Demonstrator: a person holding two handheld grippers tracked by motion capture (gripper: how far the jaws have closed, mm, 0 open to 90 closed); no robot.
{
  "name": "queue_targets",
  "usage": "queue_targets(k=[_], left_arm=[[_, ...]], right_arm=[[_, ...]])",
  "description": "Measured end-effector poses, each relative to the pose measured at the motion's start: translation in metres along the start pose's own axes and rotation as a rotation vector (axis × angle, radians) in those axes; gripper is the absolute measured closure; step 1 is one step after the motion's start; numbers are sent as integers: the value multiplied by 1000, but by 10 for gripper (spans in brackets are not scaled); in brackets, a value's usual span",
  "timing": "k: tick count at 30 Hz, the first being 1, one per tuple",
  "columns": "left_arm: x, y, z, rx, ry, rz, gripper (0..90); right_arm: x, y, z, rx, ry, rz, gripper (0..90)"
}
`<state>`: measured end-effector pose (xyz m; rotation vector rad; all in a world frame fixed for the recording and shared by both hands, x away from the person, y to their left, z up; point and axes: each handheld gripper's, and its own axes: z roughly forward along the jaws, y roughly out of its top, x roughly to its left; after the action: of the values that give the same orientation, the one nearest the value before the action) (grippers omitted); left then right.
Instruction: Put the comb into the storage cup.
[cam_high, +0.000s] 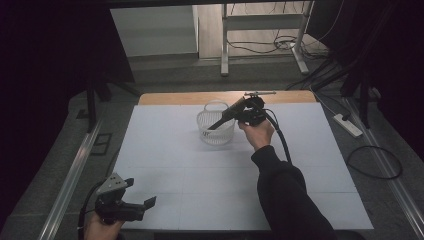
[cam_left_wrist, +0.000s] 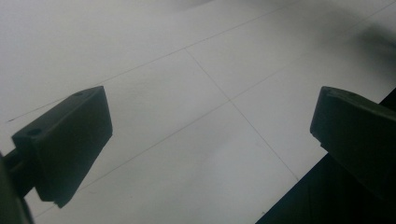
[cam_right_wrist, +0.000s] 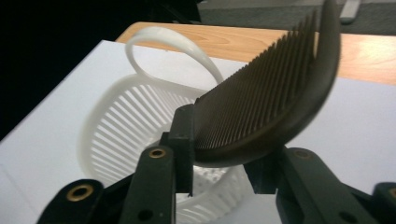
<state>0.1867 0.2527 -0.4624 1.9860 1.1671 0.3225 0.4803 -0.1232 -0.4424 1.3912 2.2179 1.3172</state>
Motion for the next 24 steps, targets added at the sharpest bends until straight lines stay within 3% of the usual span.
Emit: queue_targets(k=[12,24], left_arm=[[0,0,0,1,-2,-3,0],[1,0,0,2,8,-13,0]], right_arm=[[-1,-2,2,18,-67,-55,561],[-1,-4,6,60,-91,-89,433]])
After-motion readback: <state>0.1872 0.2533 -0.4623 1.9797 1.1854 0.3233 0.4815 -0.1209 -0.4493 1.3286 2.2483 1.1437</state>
